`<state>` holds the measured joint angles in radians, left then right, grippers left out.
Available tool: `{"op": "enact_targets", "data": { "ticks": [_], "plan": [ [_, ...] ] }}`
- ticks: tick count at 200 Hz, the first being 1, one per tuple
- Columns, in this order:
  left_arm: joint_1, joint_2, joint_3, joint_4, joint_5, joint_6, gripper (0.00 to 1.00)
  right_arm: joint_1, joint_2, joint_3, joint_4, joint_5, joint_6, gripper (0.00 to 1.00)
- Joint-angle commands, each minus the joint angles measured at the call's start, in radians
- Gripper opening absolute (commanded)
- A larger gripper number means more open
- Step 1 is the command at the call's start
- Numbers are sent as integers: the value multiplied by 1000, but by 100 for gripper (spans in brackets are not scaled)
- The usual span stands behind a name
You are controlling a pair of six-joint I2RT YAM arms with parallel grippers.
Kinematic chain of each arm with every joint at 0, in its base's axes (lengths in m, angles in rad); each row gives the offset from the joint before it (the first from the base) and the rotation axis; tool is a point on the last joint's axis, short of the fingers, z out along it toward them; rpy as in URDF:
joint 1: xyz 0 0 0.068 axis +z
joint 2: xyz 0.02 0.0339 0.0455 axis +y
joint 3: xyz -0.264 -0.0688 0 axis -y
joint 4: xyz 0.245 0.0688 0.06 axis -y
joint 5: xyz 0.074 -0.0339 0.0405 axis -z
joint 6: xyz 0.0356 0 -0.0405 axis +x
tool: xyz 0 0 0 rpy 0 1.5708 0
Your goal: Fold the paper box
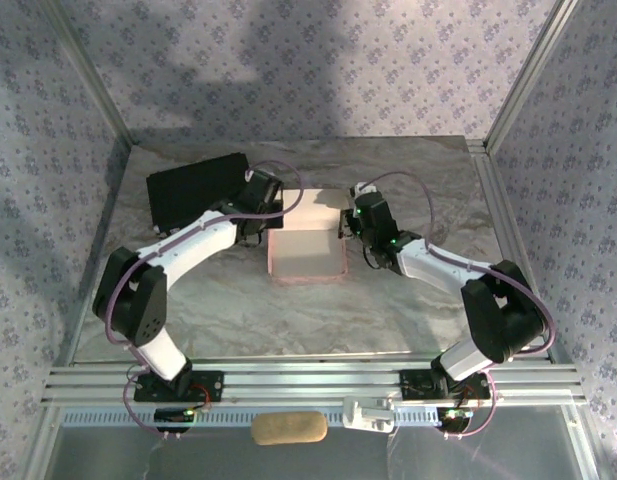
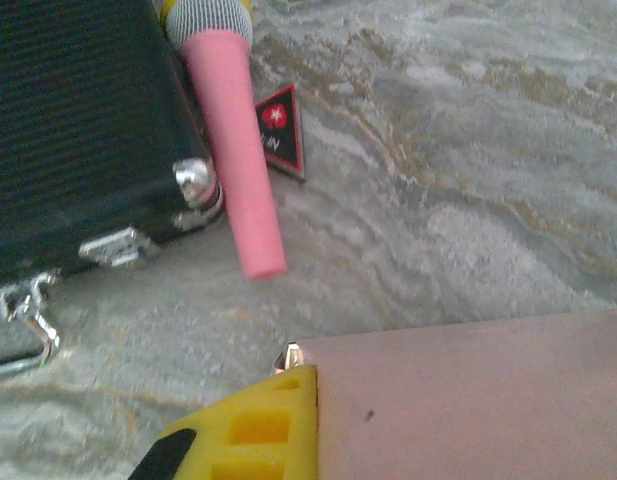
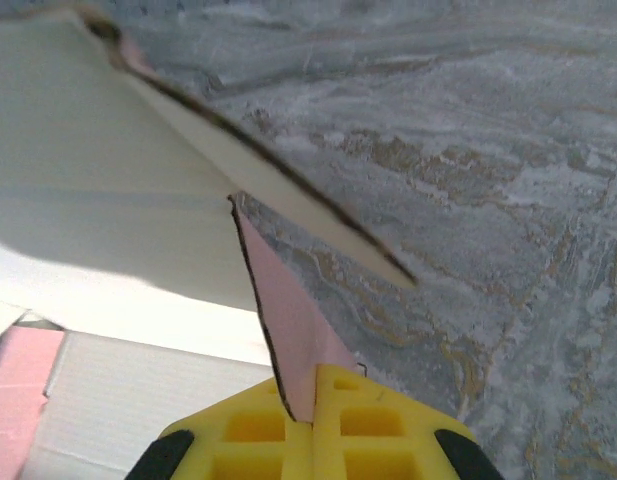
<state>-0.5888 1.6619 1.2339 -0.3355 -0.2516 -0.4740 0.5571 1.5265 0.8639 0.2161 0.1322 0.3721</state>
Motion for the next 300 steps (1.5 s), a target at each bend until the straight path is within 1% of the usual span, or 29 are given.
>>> {"op": "enact_targets", "data": {
  "ticks": [1,26,53,80,104,152,187,229,273,300],
  "plan": [
    [13,21,14,187,58,19,0,7,24,-35,207,30,23,0],
    [14,25,-45,293,77,34,0,10,46,-93,309,32,3,0],
    [14,-16,-182,459,84,16,0,36,46,-214,512,87,-45,0],
    [13,-59,-315,635,110,-11,0,52,38,-261,571,124,-71,0],
    [10,-84,-391,724,118,-42,0,60,41,-285,600,127,-72,0],
    [-19,-98,-463,780,105,-49,0,79,52,-328,641,151,-75,0],
    [-51,-102,-518,826,60,-43,0,87,48,-347,614,186,-78,0],
    [-105,-86,-557,851,-12,-29,0,87,50,-388,616,186,-70,0],
    [-134,-75,-592,858,-73,-46,0,89,58,-404,605,176,-82,0],
    [-151,-77,-612,857,-112,-49,0,93,55,-413,588,172,-64,0]
  ]
}}
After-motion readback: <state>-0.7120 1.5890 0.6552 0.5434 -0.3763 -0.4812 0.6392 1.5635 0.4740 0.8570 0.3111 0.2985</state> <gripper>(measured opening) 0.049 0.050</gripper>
